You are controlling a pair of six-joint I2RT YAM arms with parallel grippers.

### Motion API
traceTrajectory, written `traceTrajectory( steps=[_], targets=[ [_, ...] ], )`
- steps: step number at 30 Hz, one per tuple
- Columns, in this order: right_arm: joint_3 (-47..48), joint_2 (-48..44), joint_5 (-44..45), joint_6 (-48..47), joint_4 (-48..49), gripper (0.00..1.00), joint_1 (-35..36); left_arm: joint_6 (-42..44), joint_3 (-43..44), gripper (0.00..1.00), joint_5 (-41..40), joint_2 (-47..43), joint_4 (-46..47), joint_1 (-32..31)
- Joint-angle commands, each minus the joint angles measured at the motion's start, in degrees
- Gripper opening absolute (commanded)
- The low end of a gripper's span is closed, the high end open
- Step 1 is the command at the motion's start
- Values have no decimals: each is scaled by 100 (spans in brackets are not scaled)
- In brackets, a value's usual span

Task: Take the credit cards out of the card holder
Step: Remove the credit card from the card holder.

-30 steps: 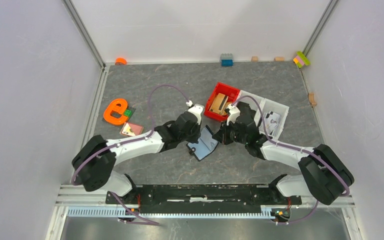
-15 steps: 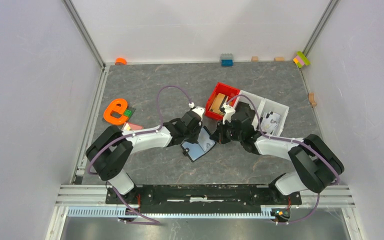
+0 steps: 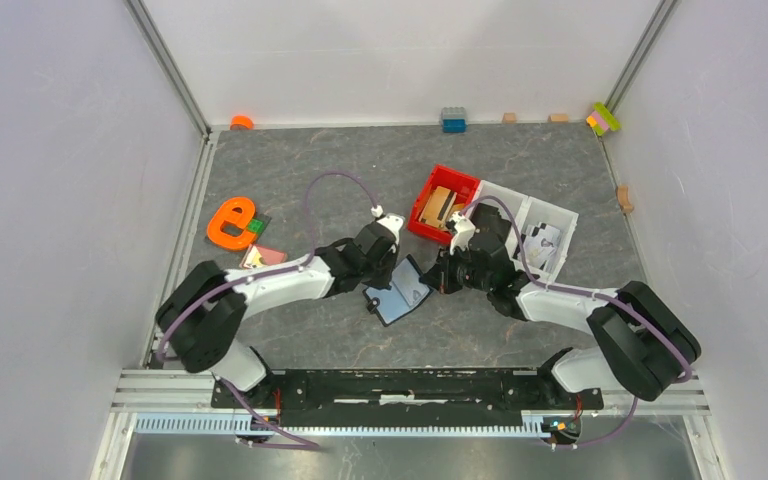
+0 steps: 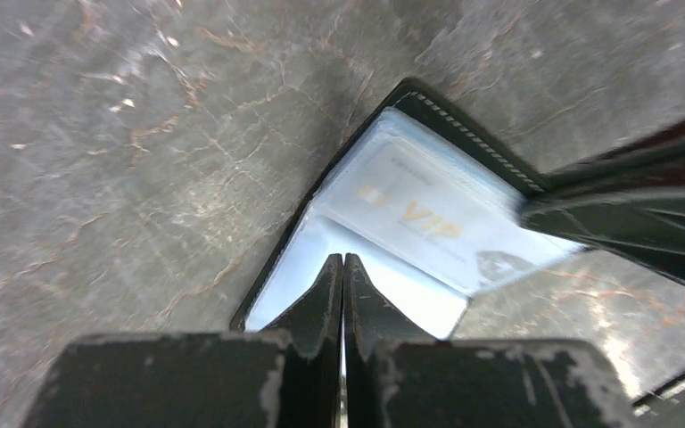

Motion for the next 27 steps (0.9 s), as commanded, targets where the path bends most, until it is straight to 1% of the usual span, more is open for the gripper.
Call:
traceTrajectory(
  steps=[1, 2, 3, 4, 6, 7, 10, 16, 18, 23, 26, 27],
  targets=[
    [-17, -179, -202, 41, 292, 1, 23, -20, -76, 4, -286, -947, -142, 6],
    [-34, -224, -188, 33, 300, 1, 24, -18, -239, 4, -323, -1045, -41, 6],
    [-63, -265, -146, 22, 301, 1, 24, 3, -418, 2, -378, -1137, 176, 6],
    [-87, -302, -123, 16, 301, 1, 24, 60, -715, 2, -387, -1274, 544, 6],
    [-124, -368, -51, 1, 314, 0, 24, 240, -1137, 2, -263, -1509, 1142, 6],
    [-126, -386, -27, -14, 302, 0, 23, 337, -1169, 2, -164, -1557, 1179, 6],
    [-139, -405, 42, -24, 296, 0, 24, 369, -1163, 2, -112, -1487, 1094, 6],
    [-143, -349, -122, -9, 363, 1, 24, 347, -854, 2, 343, -820, 939, 6],
    [-147, -312, -208, -9, 396, 3, 22, 356, -718, 2, 390, -551, 785, 6],
    [-125, -175, -556, 51, 516, 8, 46, 298, -313, 2, 195, 214, 490, 6],
    [-82, -137, -699, 42, 508, 12, 68, 295, -243, 2, 101, 362, 477, 6],
    [-72, -124, -707, 32, 506, 15, 84, 299, -242, 2, 81, 363, 473, 6]
  ],
)
